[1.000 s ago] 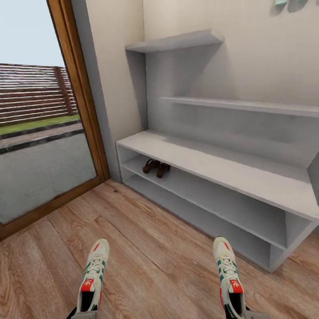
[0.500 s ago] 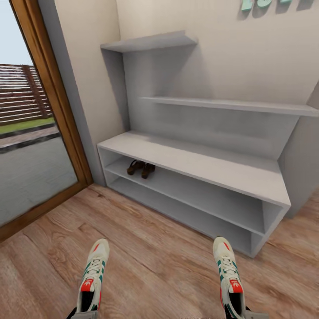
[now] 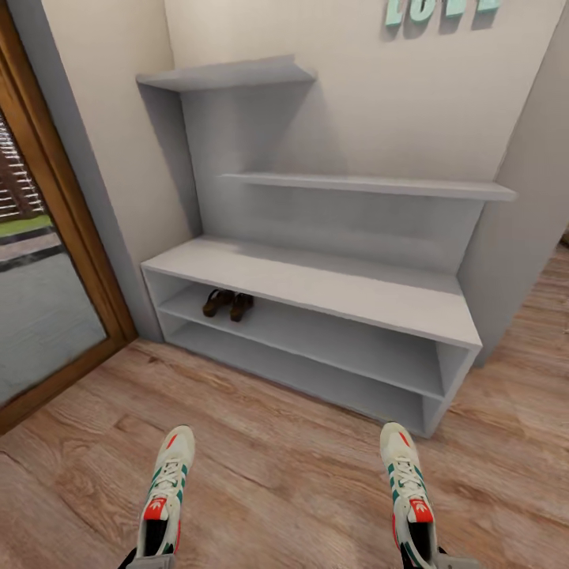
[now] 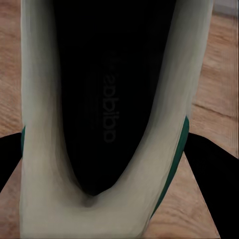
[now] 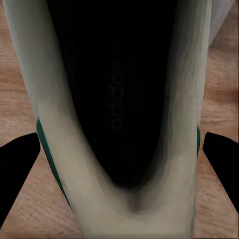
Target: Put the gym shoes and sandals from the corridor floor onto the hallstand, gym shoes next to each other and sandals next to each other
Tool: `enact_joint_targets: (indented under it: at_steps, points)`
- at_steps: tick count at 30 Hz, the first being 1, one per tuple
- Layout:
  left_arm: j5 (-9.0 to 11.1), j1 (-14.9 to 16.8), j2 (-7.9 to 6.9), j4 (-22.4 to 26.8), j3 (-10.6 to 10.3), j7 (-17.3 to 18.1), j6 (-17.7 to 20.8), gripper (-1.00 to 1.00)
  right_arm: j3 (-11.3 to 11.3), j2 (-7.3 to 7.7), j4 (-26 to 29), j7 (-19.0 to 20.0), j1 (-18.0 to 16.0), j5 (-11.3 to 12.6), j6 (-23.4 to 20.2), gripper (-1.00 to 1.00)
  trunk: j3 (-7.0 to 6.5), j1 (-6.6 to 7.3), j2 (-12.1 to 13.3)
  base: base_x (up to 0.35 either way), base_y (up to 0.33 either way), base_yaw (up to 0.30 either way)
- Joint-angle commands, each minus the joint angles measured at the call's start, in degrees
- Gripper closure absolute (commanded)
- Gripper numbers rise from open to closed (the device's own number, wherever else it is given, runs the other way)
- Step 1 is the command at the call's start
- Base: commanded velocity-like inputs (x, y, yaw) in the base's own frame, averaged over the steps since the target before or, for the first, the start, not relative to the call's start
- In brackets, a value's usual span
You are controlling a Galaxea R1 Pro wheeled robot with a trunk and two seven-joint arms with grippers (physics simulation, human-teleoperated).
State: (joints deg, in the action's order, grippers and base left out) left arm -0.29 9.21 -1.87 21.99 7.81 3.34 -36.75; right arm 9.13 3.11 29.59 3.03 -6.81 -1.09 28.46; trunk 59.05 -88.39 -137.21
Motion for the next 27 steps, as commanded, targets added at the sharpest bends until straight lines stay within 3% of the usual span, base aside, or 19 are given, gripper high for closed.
enact_joint_targets:
  at_steps: [1,9,18,27]
  points:
    - [-0.06,0.02,0.03,-0.02,0.32,0.35,-0.15,1.00,0.27,-0.04,-0.06,0.31,-0.05,-0.09,0.19,1.00,0.05,0.01,-0.02,0.000,0.004,-0.265]
    - [-0.02,0.00,0.03,-0.02,0.34,0.35,-0.12,1.00,0.27,-0.04,-0.06,0.31,-0.05,-0.07,0.19,1.00,0.05,0.01,-0.02,0.000,0.041,-0.265]
    - [0.03,0.01,0.03,-0.02,0.36,0.35,-0.13,1.00,0.27,-0.04,-0.06,0.31,-0.05,-0.05,0.19,1.00,0.05,0.01,-0.02,0.000,0.242,-0.265]
    - [0.03,0.02,0.03,-0.02,0.36,0.35,-0.16,1.00,0.27,-0.04,-0.06,0.31,-0.05,-0.05,0.19,1.00,0.05,0.01,-0.02,0.000,0.030,-0.265]
